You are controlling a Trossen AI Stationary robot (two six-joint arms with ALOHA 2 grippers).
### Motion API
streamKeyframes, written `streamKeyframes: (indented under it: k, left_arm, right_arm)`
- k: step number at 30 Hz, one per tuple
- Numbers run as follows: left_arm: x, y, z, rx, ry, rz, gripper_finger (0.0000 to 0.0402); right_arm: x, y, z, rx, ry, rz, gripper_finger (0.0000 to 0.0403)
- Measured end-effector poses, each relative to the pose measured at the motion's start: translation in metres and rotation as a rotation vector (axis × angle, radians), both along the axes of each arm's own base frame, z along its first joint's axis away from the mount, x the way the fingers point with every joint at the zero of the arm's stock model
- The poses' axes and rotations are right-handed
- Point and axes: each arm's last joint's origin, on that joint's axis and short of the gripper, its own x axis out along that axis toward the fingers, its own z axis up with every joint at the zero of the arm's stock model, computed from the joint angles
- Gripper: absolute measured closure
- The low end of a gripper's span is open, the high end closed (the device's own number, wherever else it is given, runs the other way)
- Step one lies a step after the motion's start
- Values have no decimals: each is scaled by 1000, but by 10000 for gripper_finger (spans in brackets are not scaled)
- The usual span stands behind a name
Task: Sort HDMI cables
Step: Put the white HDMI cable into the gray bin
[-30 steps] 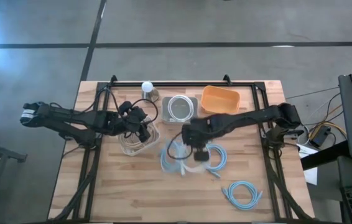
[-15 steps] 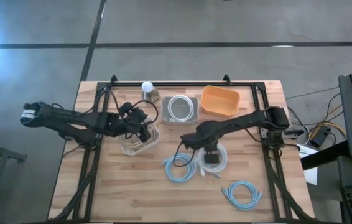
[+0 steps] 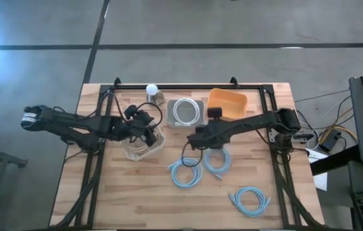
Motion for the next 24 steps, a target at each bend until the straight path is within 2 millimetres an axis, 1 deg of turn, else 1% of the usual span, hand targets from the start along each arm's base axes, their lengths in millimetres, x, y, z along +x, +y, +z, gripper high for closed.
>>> streamKeyframes:
  k: [2, 3, 8, 11, 13, 15, 18, 20, 22, 24]
  left_arm:
    - [1, 0, 1, -2, -16, 0, 241]
    - [1, 0, 1, -2, -25, 0, 241]
    - [2, 0, 2, -3, -35, -1, 241]
    - [2, 0, 1, -3, -33, -1, 241]
    - [2, 0, -1, -3, -36, 0, 241]
    - [2, 0, -1, -3, -38, -1, 241]
    - [3, 0, 0, -3, -51, 1, 241]
    - [4, 0, 2, -1, -69, 6, 241]
    - [4, 0, 2, -1, -70, 6, 241]
    - [4, 0, 2, -2, -70, 6, 241]
  right_arm:
    - [9, -7, 6, -110, -107, -8, 385]
    - [13, -11, 9, -124, -136, -14, 385]
    - [30, -27, 21, -8, -240, 11, 385]
    - [37, -30, 31, 35, -268, 55, 385]
    - [42, -31, 38, 20, -295, 83, 385]
    - [49, -34, 45, -33, -343, 109, 385]
    - [60, -45, 53, -103, -425, 142, 385]
    - [66, -57, 53, -120, -493, 132, 385]
    - [67, -71, 48, -120, -511, 105, 385]
    - [67, -84, 38, -118, -534, 46, 385]
